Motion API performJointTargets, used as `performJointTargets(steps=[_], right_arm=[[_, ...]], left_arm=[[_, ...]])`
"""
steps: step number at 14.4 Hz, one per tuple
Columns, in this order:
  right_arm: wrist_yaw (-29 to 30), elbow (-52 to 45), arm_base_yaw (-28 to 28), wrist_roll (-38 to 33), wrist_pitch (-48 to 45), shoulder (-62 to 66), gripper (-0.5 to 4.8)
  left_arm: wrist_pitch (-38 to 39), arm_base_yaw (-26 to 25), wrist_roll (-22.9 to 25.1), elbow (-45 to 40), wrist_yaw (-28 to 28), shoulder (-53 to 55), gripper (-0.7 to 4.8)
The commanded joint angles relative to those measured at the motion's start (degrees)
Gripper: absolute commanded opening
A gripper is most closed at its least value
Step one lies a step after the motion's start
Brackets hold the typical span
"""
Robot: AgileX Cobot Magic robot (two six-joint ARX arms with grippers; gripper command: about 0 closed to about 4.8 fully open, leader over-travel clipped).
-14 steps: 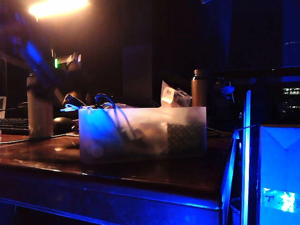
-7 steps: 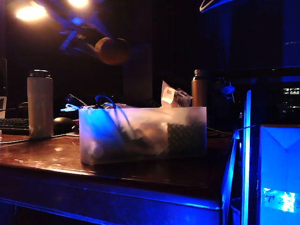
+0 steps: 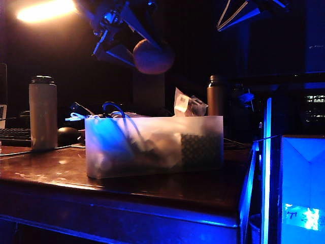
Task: Pick up the kiwi and place it into the translucent box.
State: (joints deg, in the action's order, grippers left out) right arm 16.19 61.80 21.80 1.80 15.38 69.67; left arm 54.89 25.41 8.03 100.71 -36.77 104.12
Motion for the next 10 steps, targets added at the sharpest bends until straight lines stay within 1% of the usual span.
performJointTargets(steps=[1,2,4,6,7,8,10], right_arm=[[1.8,0.2,0.1,0.2,-0.6,-0.1,-0.01],[4.7,0.2,0.1,0.2,-0.6,-0.1,-0.01],[8.6,0.2,0.1,0.2,-0.6,-0.1,-0.01],[9.6,0.2,0.1,0.2,-0.4,-0.1,-0.01],[9.6,0.2,0.1,0.2,-0.2,-0.1,-0.01],[9.6,0.2,0.1,0.2,-0.2,-0.1,-0.01],[9.6,0.2,0.1,0.2,-0.1,-0.1,-0.01]], left_arm=[[1.2,0.0,0.6,0.1,6.9,-0.1,3.4],[1.7,0.0,0.6,0.1,8.2,-0.1,3.4],[1.8,0.0,1.3,0.1,8.5,-0.1,3.4],[1.7,0.0,1.4,0.2,8.7,-0.1,3.42],[1.7,0.0,1.4,0.2,8.7,-0.1,3.71],[1.7,0.0,1.4,0.2,8.8,-0.1,4.79],[1.7,0.0,1.4,0.2,11.6,-0.1,4.79]])
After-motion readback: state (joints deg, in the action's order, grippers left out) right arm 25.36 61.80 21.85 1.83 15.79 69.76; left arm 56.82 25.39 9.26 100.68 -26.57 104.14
